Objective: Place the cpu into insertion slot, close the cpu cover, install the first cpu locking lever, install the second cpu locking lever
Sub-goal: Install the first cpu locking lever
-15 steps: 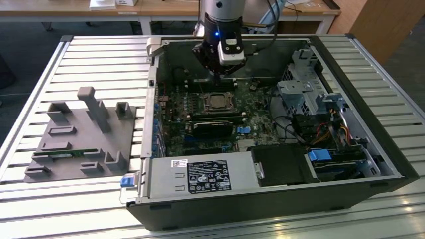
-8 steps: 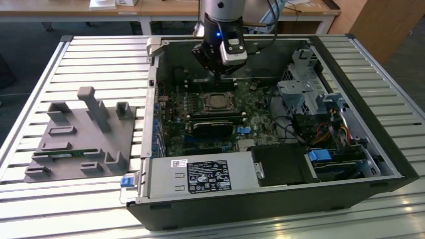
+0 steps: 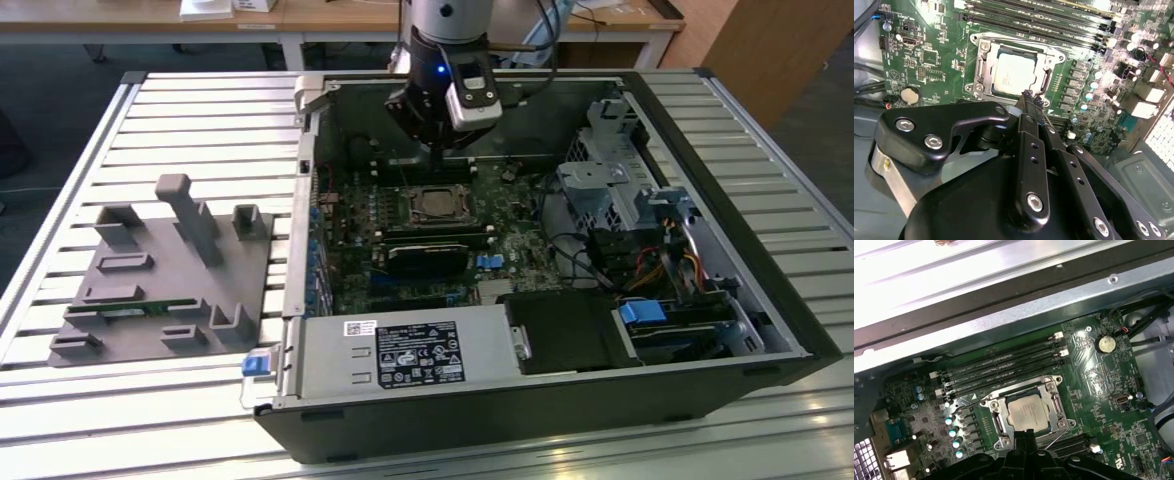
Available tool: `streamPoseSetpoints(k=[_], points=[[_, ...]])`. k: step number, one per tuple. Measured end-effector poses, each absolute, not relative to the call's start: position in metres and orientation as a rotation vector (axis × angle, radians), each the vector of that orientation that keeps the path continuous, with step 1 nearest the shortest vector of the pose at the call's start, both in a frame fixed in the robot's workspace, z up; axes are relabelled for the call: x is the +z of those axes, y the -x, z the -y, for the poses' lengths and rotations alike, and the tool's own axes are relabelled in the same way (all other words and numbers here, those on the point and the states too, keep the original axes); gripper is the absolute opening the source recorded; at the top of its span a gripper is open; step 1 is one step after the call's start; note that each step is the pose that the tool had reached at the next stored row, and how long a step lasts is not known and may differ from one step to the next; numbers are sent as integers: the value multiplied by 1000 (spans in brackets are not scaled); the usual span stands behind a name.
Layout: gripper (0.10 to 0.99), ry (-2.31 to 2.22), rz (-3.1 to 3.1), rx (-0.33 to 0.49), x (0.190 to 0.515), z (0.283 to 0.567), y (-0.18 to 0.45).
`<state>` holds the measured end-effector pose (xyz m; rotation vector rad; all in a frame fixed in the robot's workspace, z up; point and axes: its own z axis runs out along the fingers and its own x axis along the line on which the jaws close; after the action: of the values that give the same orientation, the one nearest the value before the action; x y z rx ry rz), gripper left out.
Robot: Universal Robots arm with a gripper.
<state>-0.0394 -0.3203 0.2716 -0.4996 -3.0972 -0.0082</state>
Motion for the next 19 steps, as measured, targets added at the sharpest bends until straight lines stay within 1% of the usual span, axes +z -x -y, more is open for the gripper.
streamPoseSetpoints(k=[12, 19], points=[[106, 361, 3128, -20, 271, 320, 39], [106, 101, 3149, -26, 270, 320, 39]])
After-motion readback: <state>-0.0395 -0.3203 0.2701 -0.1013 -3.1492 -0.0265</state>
